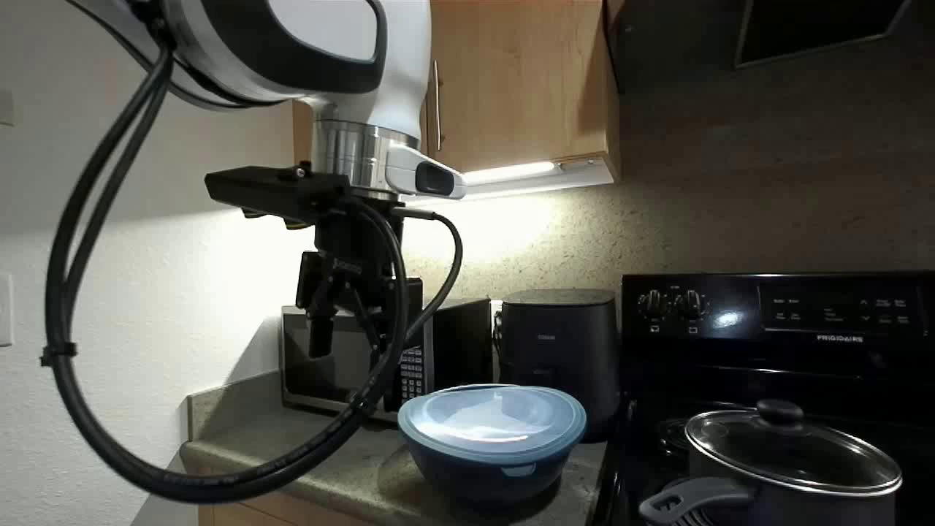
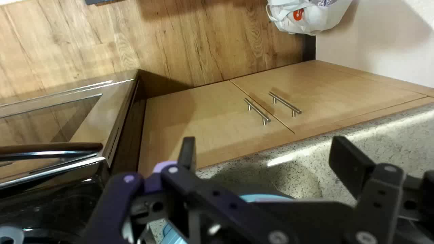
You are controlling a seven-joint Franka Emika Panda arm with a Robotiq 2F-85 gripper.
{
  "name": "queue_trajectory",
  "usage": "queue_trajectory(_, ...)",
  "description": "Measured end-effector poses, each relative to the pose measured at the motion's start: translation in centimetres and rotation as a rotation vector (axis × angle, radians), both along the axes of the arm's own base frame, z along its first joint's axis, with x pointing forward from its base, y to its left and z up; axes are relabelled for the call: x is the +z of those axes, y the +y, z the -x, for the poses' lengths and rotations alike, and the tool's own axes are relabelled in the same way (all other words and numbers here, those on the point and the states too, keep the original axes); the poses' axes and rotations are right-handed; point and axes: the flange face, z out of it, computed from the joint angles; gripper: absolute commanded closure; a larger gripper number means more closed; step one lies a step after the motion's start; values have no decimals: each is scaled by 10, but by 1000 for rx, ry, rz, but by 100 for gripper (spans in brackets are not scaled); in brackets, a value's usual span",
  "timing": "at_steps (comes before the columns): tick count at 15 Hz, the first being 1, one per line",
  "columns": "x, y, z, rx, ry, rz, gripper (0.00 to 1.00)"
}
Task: Remove the lid from the bowl and put it on the base top
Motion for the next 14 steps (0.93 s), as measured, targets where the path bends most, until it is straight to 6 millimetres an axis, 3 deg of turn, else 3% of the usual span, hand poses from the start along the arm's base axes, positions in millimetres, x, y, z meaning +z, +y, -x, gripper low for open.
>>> queue_trajectory(11, 0, 0, 0, 0, 0, 0, 0)
queue_trajectory(14, -7, -12, 0, -39, 19, -17, 0)
